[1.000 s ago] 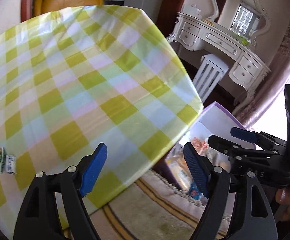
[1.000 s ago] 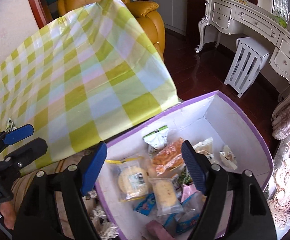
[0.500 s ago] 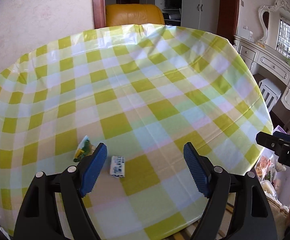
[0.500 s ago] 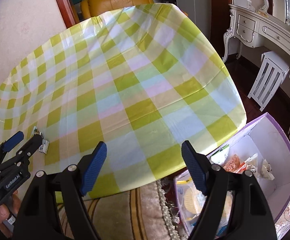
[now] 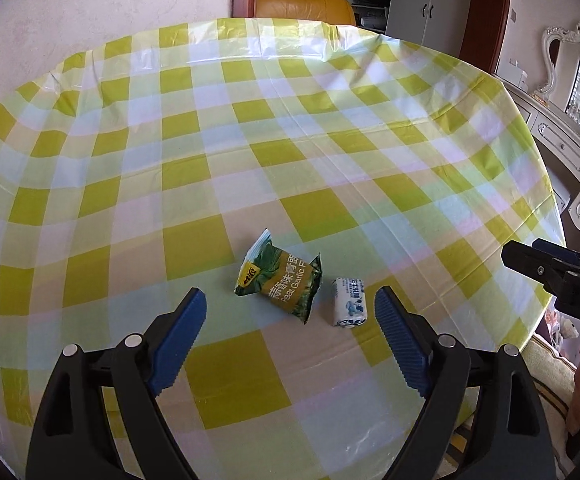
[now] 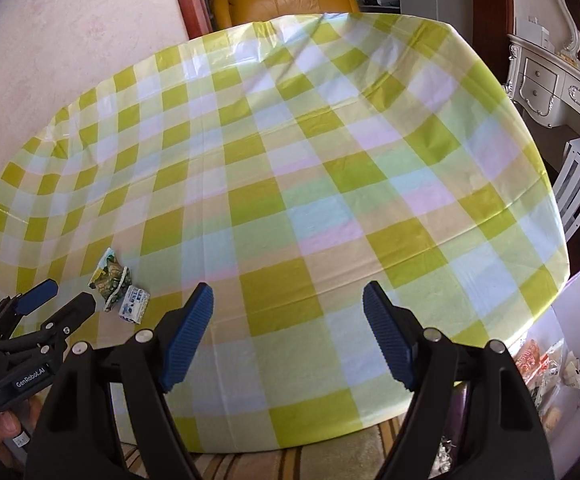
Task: Organize snacks
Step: 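Move both grippers back over the last two snacks on the table, then grasp the green pea snack bag with the left gripper while the right grasps the small white carton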
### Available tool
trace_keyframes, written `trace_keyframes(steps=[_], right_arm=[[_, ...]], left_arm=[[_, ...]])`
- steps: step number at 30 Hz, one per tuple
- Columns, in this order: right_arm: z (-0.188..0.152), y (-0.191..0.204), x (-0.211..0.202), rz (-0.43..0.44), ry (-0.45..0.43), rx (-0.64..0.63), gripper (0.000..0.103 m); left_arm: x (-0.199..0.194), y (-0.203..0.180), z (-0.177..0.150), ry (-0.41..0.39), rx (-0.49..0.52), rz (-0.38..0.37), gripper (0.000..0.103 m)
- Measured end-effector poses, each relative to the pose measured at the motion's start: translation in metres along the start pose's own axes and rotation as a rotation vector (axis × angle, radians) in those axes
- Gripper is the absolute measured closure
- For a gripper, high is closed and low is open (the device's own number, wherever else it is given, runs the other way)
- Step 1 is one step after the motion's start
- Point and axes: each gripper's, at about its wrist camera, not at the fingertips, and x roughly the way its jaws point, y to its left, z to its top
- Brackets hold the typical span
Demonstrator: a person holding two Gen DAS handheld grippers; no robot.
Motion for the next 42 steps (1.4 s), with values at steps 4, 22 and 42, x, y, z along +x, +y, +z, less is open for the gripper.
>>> trace_keyframes(steps=[4,22,42], right_arm=[[0.0,0.017,0.011,0.024,0.023,-0.032,0.026],[-0.003,0.068,0.044,0.106,0.092,-0.13,0.026],[-0.007,0.11,0.07,0.144,0.148,-0.19,0.026]], left_arm=[[0.015,0.007,0.001,0.036,0.044,0.006,0.019],[0.062,0.015,0.015,0.082,0.233,-0.094,0.038],[0.05,0.064,0.011,0.052,-0.033,0.016,0.055]])
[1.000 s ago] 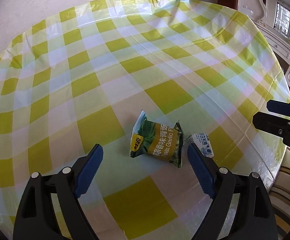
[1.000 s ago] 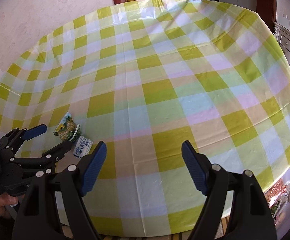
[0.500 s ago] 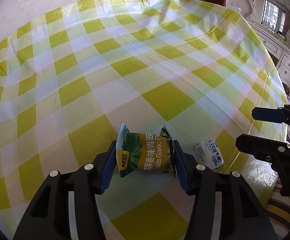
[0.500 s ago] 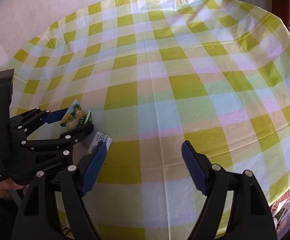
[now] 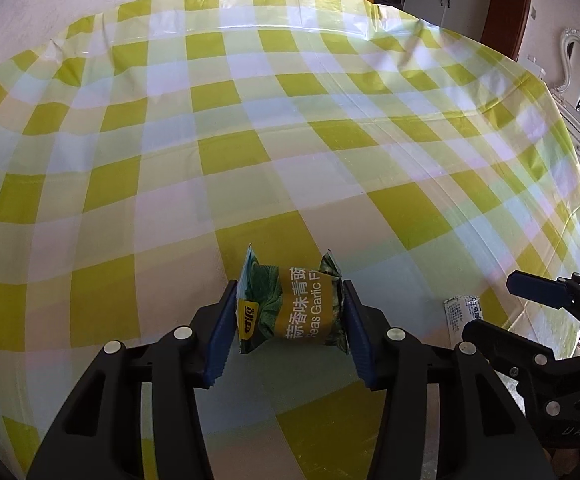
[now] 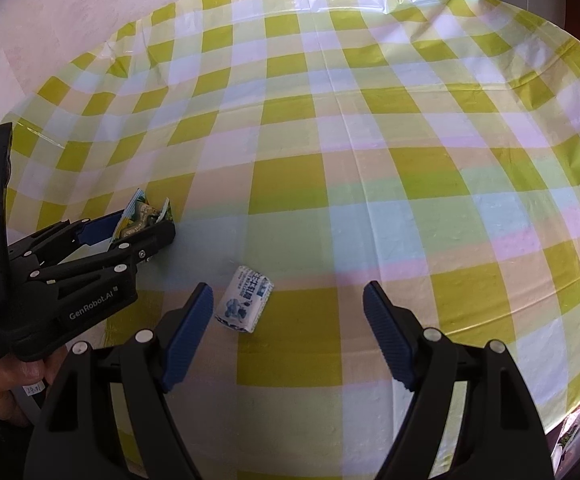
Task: Organize snacks
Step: 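Grasp the green pea snack bag with the left gripper while the right grasps the small white carton, then lift both snacks and carry them over the purple-rimmed box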
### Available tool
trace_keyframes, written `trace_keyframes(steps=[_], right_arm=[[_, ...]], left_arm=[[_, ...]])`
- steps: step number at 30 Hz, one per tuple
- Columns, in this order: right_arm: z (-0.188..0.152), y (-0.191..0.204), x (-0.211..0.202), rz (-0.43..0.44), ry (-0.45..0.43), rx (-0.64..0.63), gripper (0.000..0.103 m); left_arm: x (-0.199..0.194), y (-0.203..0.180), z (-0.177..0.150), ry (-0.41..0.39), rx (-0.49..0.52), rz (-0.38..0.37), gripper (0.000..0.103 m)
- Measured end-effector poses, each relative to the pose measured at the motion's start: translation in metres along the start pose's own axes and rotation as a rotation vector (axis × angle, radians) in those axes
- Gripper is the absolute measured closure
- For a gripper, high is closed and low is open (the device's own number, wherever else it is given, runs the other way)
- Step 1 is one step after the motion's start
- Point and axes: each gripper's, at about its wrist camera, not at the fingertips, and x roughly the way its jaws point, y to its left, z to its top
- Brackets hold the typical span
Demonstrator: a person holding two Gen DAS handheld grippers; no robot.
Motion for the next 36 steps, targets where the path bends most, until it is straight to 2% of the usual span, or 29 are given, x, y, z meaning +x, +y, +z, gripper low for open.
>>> trace_keyframes(steps=[6,8,10,13,14,17,20,21,22,23,27,30,32,34,36], right_arm=[[0.002,0.01,0.006,0.008,0.01,-0.024,0.026],[0.003,0.012,0.007,0.026,0.042,-0.046,0.026],[0.004,0.016,0.001,0.037,0.067,-0.142,0.026],[0.003,0.023,-0.007,-0.046,0.063,-0.341,0.026],[0.003,0.022,-0.008,-0.049,0.065,-0.386,0.026],[0.004,0.018,0.001,-0.023,0.103,-0.487,0.026],[0.009,0.017,0.008,0.061,0.124,-0.531,0.026],[0.01,0.017,0.011,0.073,0.128,-0.543,0.028],[0.011,0.018,0.015,0.087,0.134,-0.562,0.038],[0.012,0.019,0.019,0.101,0.144,-0.578,0.041],[0.02,0.016,0.024,0.145,0.138,-0.57,0.043],[0.023,0.015,0.027,0.145,0.122,-0.543,0.045],[0.025,0.014,0.027,0.139,0.113,-0.527,0.05],[0.027,0.011,0.027,0.124,0.102,-0.496,0.064],[0.028,0.006,0.027,0.121,0.105,-0.458,0.067]], left_arm=[[-0.001,0.0,-0.002,-0.006,-0.004,0.009,0.054],[-0.002,0.002,-0.003,-0.01,-0.014,0.004,0.054],[-0.002,0.003,-0.004,-0.013,-0.019,0.0,0.054],[-0.003,0.004,-0.004,-0.015,-0.021,-0.002,0.054],[-0.003,0.004,-0.005,-0.017,-0.023,-0.005,0.054],[-0.004,0.006,-0.005,-0.02,-0.028,-0.011,0.054],[-0.004,0.006,-0.005,-0.022,-0.032,-0.016,0.054],[-0.004,0.006,-0.005,-0.023,-0.032,-0.016,0.055],[-0.004,0.006,-0.005,-0.023,-0.032,-0.017,0.055],[-0.004,0.006,-0.005,-0.024,-0.033,-0.018,0.055],[-0.004,0.007,-0.005,-0.026,-0.033,-0.019,0.055],[-0.004,0.006,-0.005,-0.026,-0.033,-0.02,0.055],[-0.004,0.006,-0.005,-0.026,-0.033,-0.019,0.055],[-0.004,0.006,-0.006,-0.026,-0.032,-0.018,0.055],[-0.004,0.007,-0.006,-0.026,-0.033,-0.018,0.055]])
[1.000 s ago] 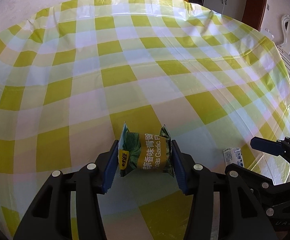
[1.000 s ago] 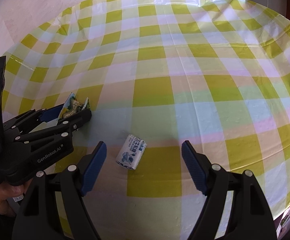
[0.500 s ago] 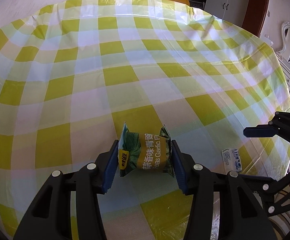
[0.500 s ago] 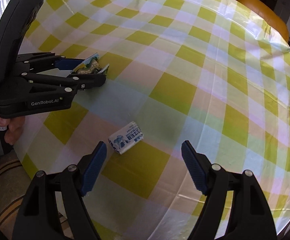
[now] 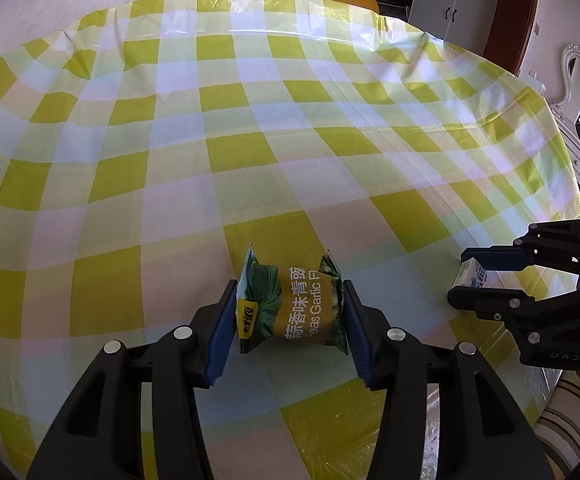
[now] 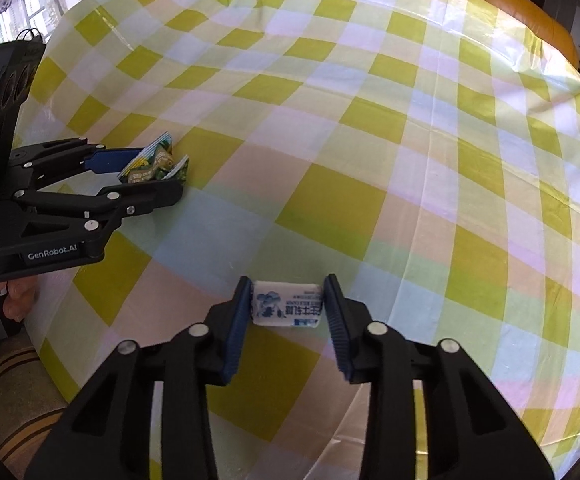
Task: Organize snacks
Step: 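Lift both snacks and carry them over the purple-rimmed box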
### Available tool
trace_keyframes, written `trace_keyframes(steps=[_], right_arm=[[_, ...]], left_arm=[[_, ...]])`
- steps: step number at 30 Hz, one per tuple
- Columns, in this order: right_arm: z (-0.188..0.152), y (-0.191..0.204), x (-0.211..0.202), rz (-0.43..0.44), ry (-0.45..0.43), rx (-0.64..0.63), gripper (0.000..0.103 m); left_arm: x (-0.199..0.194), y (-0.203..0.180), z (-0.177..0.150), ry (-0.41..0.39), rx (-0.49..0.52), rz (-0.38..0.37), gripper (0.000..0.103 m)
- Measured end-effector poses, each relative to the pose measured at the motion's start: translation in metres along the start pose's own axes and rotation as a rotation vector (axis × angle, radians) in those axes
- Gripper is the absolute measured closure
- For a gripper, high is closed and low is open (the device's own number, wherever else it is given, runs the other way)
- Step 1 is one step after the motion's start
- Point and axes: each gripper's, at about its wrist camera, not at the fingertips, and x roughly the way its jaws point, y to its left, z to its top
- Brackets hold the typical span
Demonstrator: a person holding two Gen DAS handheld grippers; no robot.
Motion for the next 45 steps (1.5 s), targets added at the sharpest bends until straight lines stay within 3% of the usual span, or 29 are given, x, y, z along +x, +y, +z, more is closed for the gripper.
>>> trace_keyframes(steps=[8,9,10,11,13,17,21,26,32,45], right_arm=[[-0.008,0.001,-0.002,-0.044,-0.015,0.065,0.064],[-0.008,0.002,-0.002,-0.05,-0.016,0.068,0.058],[-0.008,0.003,-0.002,-0.064,-0.009,0.07,0.03],[-0.01,0.002,0.0,-0.103,0.005,0.075,0.02],[-0.014,-0.002,0.0,-0.099,-0.006,0.105,0.02],[-0.014,-0.002,0.0,-0.093,-0.016,0.1,0.024],[-0.011,0.0,-0.002,-0.095,-0.022,0.12,0.051],[-0.009,0.004,-0.004,-0.097,-0.017,0.125,0.068],[-0.016,0.007,-0.009,-0.115,-0.024,0.135,0.069],[-0.055,-0.017,-0.056,-0.197,-0.075,0.228,0.069]], left_arm=[[0.001,-0.002,0.001,0.005,0.007,0.015,0.055],[0.001,-0.002,0.002,0.005,0.006,0.019,0.055],[0.001,-0.003,0.002,0.006,0.009,0.022,0.054],[0.001,-0.004,0.001,0.007,0.014,0.028,0.054],[0.001,-0.006,0.001,0.006,0.017,0.036,0.054],[0.002,-0.006,0.0,0.006,0.021,0.043,0.054],[0.002,-0.006,0.001,0.009,0.018,0.047,0.054],[-0.001,-0.006,0.0,0.019,-0.007,0.047,0.059],[-0.011,-0.018,0.001,0.022,-0.01,0.058,0.061],[-0.04,-0.098,-0.005,0.021,0.057,-0.05,0.062]])
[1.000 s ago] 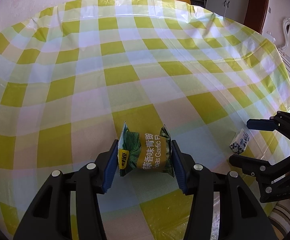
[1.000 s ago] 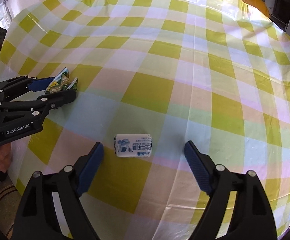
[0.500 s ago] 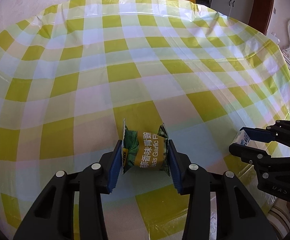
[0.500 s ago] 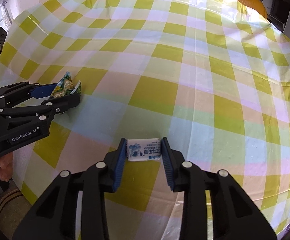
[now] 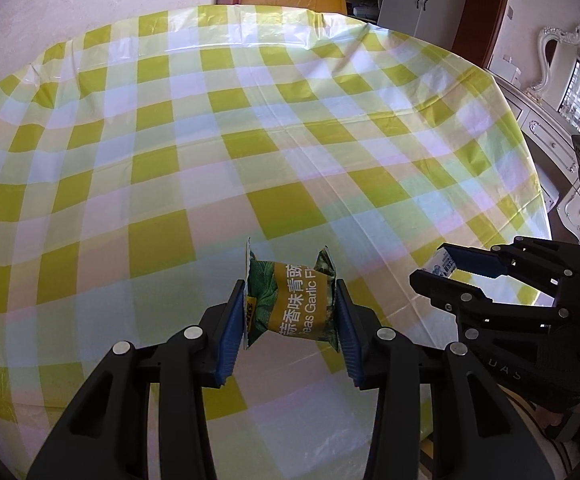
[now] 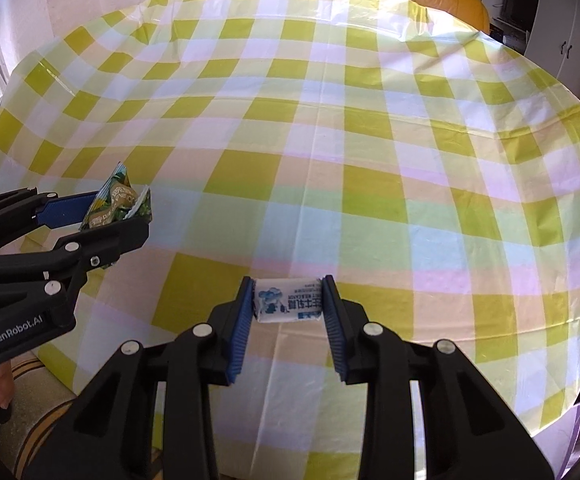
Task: Organize snacks
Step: 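Lift both snacks and carry them over the purple-rimmed box, then open both grippers over the box to drop the snacks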
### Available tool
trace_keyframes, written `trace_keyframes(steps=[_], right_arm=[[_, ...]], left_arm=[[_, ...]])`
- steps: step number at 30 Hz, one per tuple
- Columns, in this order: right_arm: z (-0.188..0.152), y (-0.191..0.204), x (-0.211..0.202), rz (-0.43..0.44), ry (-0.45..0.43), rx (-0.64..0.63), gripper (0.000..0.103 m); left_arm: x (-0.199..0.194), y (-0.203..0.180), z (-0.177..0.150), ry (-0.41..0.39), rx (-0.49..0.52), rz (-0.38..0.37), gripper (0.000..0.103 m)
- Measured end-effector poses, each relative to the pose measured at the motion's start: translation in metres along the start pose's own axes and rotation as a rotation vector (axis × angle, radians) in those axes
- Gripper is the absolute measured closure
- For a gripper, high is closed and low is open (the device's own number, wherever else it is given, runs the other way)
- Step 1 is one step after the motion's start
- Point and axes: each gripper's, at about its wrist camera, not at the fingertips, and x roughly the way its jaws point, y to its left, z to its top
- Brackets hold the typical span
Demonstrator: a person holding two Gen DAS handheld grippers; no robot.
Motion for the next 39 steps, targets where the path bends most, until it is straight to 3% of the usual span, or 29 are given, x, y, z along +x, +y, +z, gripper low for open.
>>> trace_keyframes(steps=[24,39], right_arm=[[-0.079,-0.102,-0.066,-0.102,-0.014,0.208,0.069],[-0.166,-0.193,-0.1,-0.234,0.039,0.393,0.069]], left_arm=[[-0.003,-0.14,-0.009,0.07,0.194,-0.126,0.062],[0.008,-0.26,-0.024,0.172,0.375,-0.272,0.062]])
